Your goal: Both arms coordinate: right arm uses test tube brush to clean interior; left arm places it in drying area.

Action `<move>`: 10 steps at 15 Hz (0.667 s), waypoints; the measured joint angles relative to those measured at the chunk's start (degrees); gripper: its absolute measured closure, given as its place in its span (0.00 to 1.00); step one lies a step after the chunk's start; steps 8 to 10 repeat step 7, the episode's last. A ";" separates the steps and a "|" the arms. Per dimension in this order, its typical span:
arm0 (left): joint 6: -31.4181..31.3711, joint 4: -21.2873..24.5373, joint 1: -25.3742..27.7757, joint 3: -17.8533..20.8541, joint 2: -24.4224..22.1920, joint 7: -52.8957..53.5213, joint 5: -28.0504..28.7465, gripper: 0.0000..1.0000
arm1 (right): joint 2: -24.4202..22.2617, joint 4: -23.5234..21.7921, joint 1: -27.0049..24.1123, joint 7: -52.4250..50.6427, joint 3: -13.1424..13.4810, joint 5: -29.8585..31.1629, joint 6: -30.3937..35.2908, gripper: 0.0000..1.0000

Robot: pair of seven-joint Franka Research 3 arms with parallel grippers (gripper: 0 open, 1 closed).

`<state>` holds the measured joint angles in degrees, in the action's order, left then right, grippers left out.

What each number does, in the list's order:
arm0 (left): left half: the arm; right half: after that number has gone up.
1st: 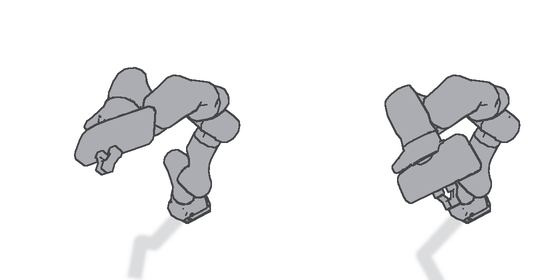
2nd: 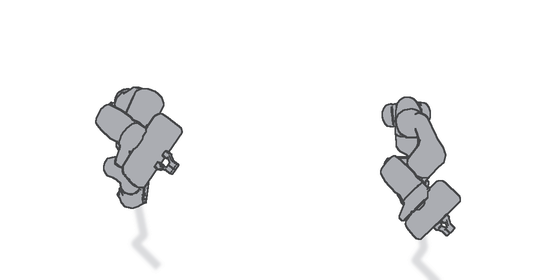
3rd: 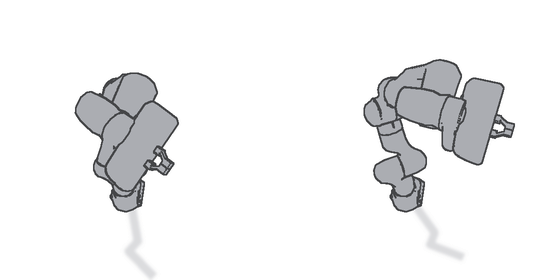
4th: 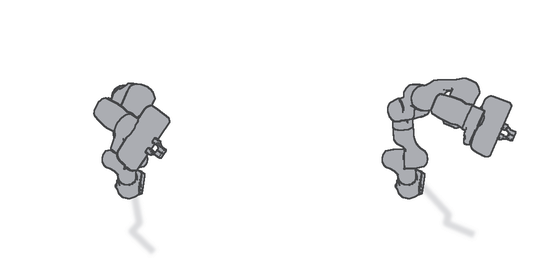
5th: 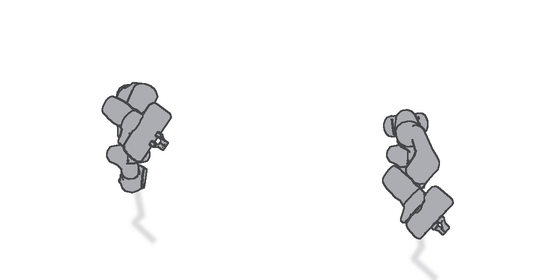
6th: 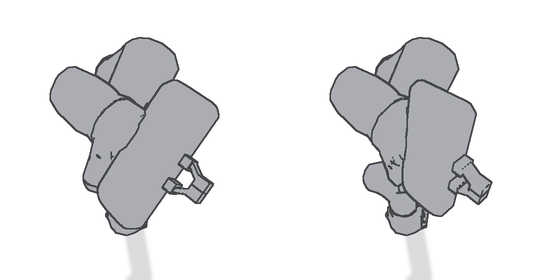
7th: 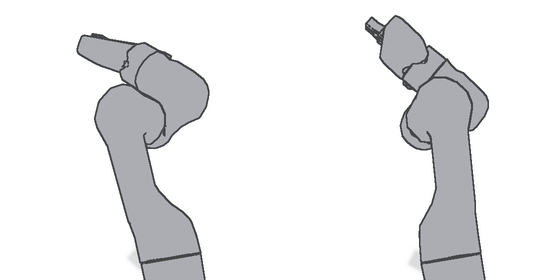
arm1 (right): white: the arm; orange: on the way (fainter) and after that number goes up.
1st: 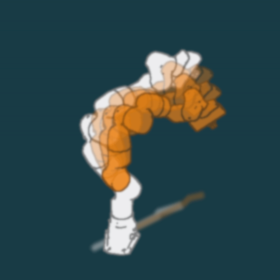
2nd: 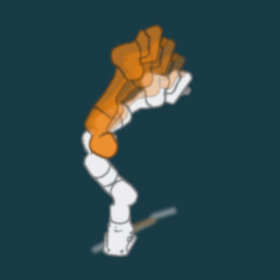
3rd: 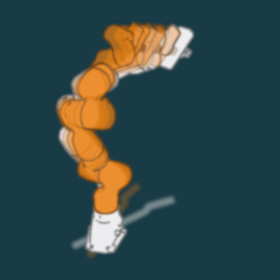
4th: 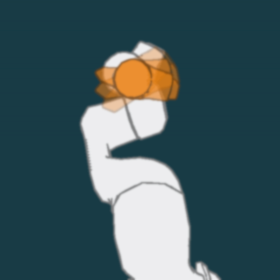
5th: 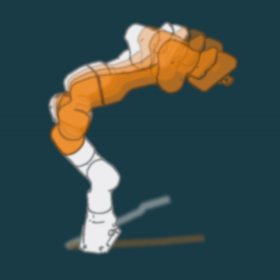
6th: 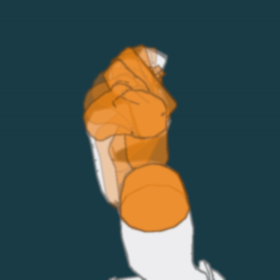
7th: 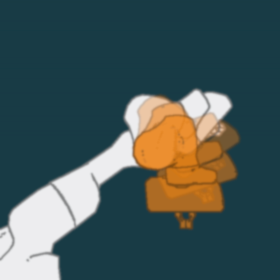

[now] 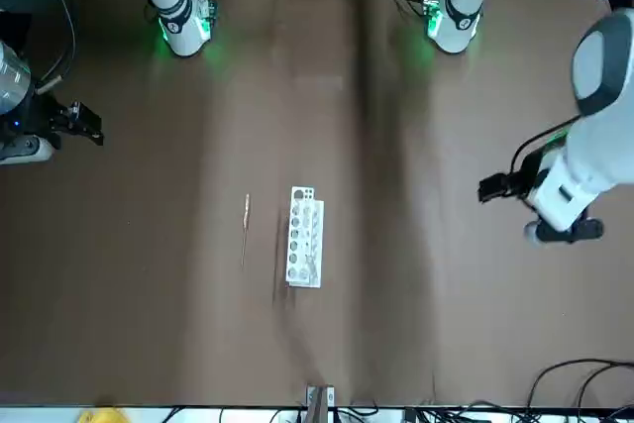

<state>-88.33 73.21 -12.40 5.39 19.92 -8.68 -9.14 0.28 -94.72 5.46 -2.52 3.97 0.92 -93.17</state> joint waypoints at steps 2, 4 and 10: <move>-2.72 6.67 1.14 0.03 -5.92 3.93 2.83 0.00 | -0.02 0.05 0.02 0.00 -0.04 0.00 0.07 0.00; -6.43 15.80 2.07 0.04 -13.14 7.80 5.97 0.00 | -0.02 0.08 0.03 0.00 -0.08 0.00 0.10 0.00; -6.26 23.10 2.31 0.05 -20.55 10.42 7.00 0.00 | -0.02 0.31 0.03 0.00 -0.13 0.00 0.22 0.00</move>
